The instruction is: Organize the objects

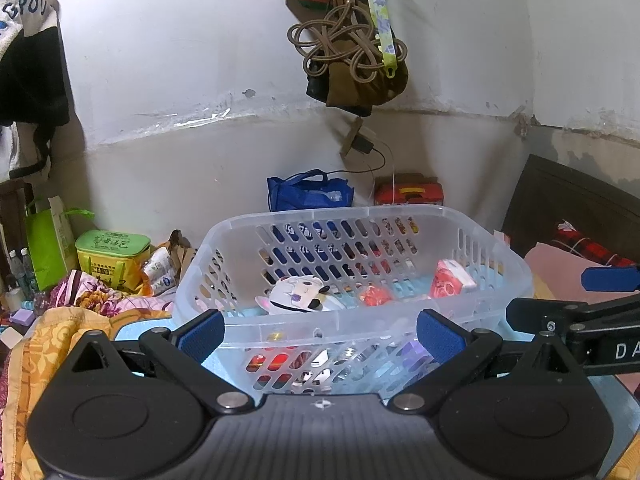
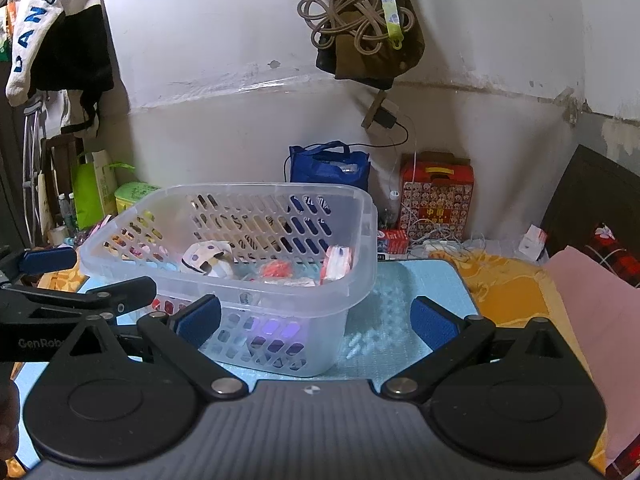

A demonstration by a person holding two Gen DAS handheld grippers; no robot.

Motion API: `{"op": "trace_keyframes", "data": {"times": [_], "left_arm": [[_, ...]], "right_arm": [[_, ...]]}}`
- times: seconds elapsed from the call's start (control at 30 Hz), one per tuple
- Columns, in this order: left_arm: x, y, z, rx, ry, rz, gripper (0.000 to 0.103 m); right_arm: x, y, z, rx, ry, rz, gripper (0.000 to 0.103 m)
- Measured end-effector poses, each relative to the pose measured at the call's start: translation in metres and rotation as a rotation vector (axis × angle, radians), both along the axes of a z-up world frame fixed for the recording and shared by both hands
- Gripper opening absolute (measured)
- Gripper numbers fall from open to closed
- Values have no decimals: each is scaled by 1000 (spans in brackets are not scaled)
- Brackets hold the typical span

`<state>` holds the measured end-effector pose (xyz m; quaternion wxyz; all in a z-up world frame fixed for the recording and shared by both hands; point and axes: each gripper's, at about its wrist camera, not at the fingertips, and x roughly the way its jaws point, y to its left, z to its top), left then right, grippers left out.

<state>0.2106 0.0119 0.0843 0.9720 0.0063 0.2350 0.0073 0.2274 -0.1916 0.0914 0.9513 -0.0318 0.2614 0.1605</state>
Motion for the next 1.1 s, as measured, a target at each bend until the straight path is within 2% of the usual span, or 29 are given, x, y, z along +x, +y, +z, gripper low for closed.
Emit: {"op": "trace_keyframes", "data": {"times": [0.9, 1.1], "left_arm": [[2, -3, -4, 3, 16, -12, 103], [-2, -3, -3, 26, -12, -8, 103]], "right_arm": [[-3, 1, 0, 11, -1, 2, 103], [-3, 3, -1, -3, -17, 2, 103]]}}
